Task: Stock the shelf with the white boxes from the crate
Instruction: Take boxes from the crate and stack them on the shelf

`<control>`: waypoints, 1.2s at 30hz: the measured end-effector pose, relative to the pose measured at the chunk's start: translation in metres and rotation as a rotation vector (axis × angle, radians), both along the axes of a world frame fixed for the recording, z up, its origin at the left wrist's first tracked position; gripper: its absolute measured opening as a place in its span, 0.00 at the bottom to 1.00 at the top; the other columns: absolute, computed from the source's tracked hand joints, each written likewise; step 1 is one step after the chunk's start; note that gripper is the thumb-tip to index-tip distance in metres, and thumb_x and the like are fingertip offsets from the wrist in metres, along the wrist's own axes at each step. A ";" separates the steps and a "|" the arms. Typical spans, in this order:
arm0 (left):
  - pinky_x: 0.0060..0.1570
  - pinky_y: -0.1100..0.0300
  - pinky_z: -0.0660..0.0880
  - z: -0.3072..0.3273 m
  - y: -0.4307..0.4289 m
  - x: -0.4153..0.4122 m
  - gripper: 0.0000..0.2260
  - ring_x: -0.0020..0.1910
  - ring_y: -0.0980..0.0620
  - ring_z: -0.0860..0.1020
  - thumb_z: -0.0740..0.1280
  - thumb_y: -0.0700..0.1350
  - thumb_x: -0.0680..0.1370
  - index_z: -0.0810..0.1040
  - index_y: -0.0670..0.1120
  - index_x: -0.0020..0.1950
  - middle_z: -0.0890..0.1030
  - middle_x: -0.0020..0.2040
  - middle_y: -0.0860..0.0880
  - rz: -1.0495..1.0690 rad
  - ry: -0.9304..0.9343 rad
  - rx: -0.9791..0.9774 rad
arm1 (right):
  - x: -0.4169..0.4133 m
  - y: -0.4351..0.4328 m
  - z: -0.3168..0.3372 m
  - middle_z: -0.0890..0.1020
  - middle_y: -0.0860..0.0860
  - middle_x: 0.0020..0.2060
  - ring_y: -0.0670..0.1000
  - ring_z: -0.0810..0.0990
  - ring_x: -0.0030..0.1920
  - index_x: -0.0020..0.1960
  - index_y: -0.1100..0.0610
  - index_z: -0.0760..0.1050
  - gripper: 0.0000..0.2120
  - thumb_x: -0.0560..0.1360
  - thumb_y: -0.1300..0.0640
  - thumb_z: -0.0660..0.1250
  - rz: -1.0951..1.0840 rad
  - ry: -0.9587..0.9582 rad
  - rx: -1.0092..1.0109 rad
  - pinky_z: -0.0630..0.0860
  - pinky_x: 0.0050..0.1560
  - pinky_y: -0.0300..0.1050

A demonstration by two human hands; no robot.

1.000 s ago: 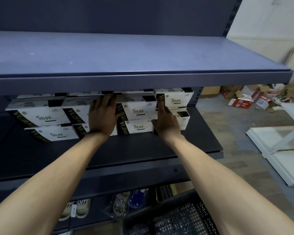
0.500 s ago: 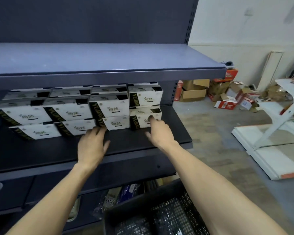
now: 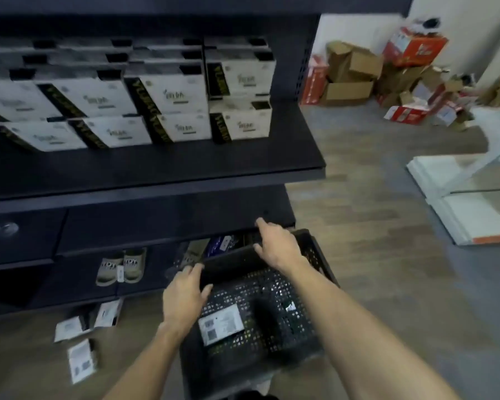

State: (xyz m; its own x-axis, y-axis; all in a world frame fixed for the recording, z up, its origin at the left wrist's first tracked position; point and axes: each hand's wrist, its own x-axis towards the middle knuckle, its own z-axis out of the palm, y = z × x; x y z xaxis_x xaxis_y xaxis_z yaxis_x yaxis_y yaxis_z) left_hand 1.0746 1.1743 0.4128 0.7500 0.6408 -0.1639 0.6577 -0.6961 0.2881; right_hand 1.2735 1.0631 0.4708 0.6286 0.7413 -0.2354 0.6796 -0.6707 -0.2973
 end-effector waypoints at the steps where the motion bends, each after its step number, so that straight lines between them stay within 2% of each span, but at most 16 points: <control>1: 0.45 0.53 0.77 -0.010 -0.004 -0.006 0.20 0.56 0.49 0.77 0.69 0.54 0.76 0.73 0.50 0.66 0.77 0.55 0.51 -0.002 0.043 -0.038 | -0.006 -0.002 -0.013 0.79 0.57 0.57 0.63 0.80 0.54 0.67 0.55 0.64 0.22 0.78 0.52 0.68 -0.002 0.032 -0.020 0.76 0.48 0.53; 8: 0.51 0.54 0.74 -0.105 -0.016 -0.039 0.19 0.59 0.48 0.76 0.67 0.51 0.78 0.68 0.50 0.67 0.72 0.61 0.50 -0.032 0.395 -0.280 | -0.042 -0.004 -0.136 0.77 0.57 0.61 0.61 0.78 0.60 0.70 0.53 0.63 0.25 0.77 0.52 0.69 -0.030 0.296 -0.245 0.75 0.56 0.53; 12: 0.62 0.51 0.73 -0.168 -0.027 -0.040 0.29 0.64 0.43 0.74 0.69 0.45 0.76 0.61 0.48 0.74 0.67 0.68 0.45 -0.011 0.572 -0.467 | -0.058 -0.009 -0.209 0.77 0.57 0.61 0.60 0.78 0.59 0.73 0.51 0.60 0.29 0.77 0.55 0.70 -0.067 0.411 -0.341 0.76 0.57 0.52; 15: 0.65 0.51 0.71 -0.216 -0.031 -0.036 0.35 0.67 0.40 0.72 0.68 0.44 0.76 0.53 0.45 0.78 0.65 0.71 0.40 0.083 0.644 -0.601 | -0.069 -0.019 -0.267 0.77 0.57 0.60 0.59 0.79 0.58 0.77 0.49 0.55 0.32 0.78 0.57 0.67 -0.075 0.454 -0.424 0.76 0.55 0.52; 17: 0.66 0.52 0.70 -0.248 -0.030 -0.033 0.36 0.70 0.39 0.69 0.66 0.41 0.78 0.48 0.44 0.79 0.58 0.76 0.38 0.070 0.689 -0.565 | -0.075 -0.027 -0.303 0.77 0.56 0.62 0.58 0.79 0.58 0.78 0.47 0.53 0.34 0.79 0.58 0.66 -0.060 0.488 -0.494 0.77 0.53 0.52; 20: 0.70 0.53 0.63 -0.299 -0.030 -0.027 0.28 0.76 0.42 0.59 0.55 0.36 0.83 0.45 0.44 0.80 0.50 0.80 0.41 0.015 0.654 -0.499 | -0.082 -0.032 -0.353 0.75 0.54 0.65 0.57 0.80 0.57 0.77 0.45 0.55 0.32 0.79 0.60 0.65 -0.033 0.492 -0.500 0.79 0.52 0.53; 22: 0.74 0.55 0.58 -0.327 -0.026 -0.022 0.32 0.78 0.43 0.51 0.54 0.31 0.81 0.42 0.46 0.80 0.45 0.80 0.43 0.043 0.626 -0.412 | -0.086 -0.028 -0.379 0.73 0.54 0.67 0.58 0.79 0.59 0.77 0.43 0.55 0.32 0.79 0.61 0.64 -0.025 0.478 -0.458 0.79 0.53 0.53; 25: 0.76 0.54 0.54 -0.353 -0.024 -0.022 0.33 0.78 0.40 0.51 0.57 0.34 0.81 0.40 0.41 0.79 0.49 0.79 0.38 0.030 0.628 -0.242 | -0.095 -0.020 -0.406 0.72 0.55 0.65 0.58 0.78 0.58 0.78 0.44 0.52 0.35 0.78 0.61 0.65 -0.045 0.476 -0.397 0.78 0.52 0.52; 28: 0.75 0.51 0.57 -0.372 -0.028 -0.021 0.31 0.77 0.37 0.51 0.57 0.38 0.83 0.40 0.37 0.78 0.50 0.78 0.34 -0.080 0.738 -0.163 | -0.101 -0.019 -0.422 0.73 0.54 0.63 0.57 0.78 0.58 0.78 0.45 0.50 0.37 0.77 0.59 0.67 -0.082 0.490 -0.343 0.76 0.49 0.50; 30: 0.73 0.48 0.59 -0.381 -0.031 -0.017 0.31 0.76 0.36 0.54 0.57 0.40 0.83 0.42 0.35 0.78 0.54 0.76 0.34 -0.131 0.770 -0.086 | -0.103 -0.022 -0.429 0.73 0.54 0.64 0.57 0.77 0.59 0.78 0.45 0.50 0.38 0.77 0.59 0.68 -0.086 0.498 -0.317 0.76 0.50 0.50; 33: 0.71 0.44 0.60 -0.389 -0.033 -0.015 0.37 0.73 0.39 0.59 0.68 0.41 0.76 0.49 0.40 0.77 0.60 0.73 0.39 -0.131 0.673 -0.049 | -0.097 -0.028 -0.436 0.74 0.53 0.64 0.57 0.78 0.60 0.76 0.44 0.54 0.35 0.76 0.58 0.68 -0.109 0.514 -0.271 0.78 0.52 0.51; 36: 0.69 0.45 0.64 -0.391 -0.042 -0.005 0.34 0.70 0.46 0.63 0.70 0.43 0.74 0.56 0.47 0.75 0.61 0.70 0.47 -0.070 0.460 -0.165 | -0.083 -0.036 -0.438 0.74 0.53 0.65 0.55 0.80 0.57 0.76 0.45 0.54 0.32 0.78 0.56 0.67 -0.179 0.500 -0.242 0.80 0.52 0.51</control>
